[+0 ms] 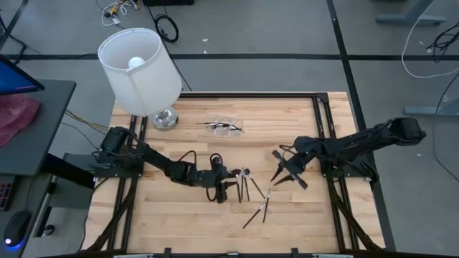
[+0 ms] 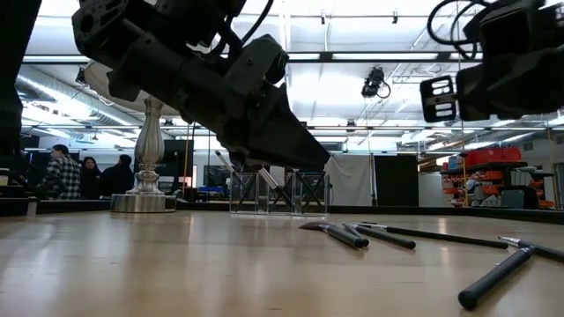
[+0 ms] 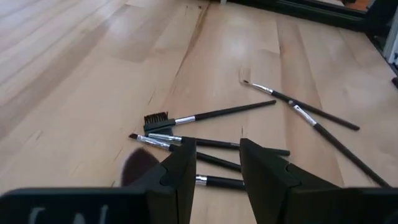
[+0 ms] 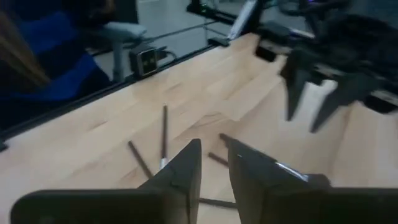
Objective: Put items in baskets/containers
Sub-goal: Put the black eyeliner brush into the transparent organizer
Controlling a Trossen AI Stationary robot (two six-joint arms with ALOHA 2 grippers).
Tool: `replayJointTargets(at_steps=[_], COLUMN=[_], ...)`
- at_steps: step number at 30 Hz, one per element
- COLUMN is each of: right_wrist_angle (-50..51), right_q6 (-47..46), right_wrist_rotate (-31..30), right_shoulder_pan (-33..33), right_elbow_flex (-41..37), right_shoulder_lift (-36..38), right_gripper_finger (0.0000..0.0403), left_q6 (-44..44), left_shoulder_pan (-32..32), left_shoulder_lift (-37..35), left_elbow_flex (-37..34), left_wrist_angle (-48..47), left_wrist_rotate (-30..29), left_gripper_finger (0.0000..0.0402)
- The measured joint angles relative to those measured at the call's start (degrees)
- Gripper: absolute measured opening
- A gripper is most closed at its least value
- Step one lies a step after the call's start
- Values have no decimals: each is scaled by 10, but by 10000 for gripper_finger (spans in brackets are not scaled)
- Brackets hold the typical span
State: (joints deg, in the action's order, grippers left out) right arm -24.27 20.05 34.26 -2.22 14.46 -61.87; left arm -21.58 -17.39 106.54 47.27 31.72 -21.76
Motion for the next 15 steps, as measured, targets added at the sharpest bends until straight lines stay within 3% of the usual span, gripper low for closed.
replayJointTargets(at_steps=[8,15], right_wrist_angle=[-3,-68], right_q6=[5,113], right_wrist_rotate=[-36,-45], right_shoulder_pan=[-63,-86], right_elbow_flex=[0,0], right_shoulder_lift=[-70,-189], right_gripper_finger=[128,165], left_q6=[1,-3], left_shoulder_pan=[9,26], left_shoulder_lift=[0,0], left_elbow_flex=[0,0], left_wrist_angle=[-3,3], left_wrist_rotate=[0,-1], left_gripper_finger=[126,126])
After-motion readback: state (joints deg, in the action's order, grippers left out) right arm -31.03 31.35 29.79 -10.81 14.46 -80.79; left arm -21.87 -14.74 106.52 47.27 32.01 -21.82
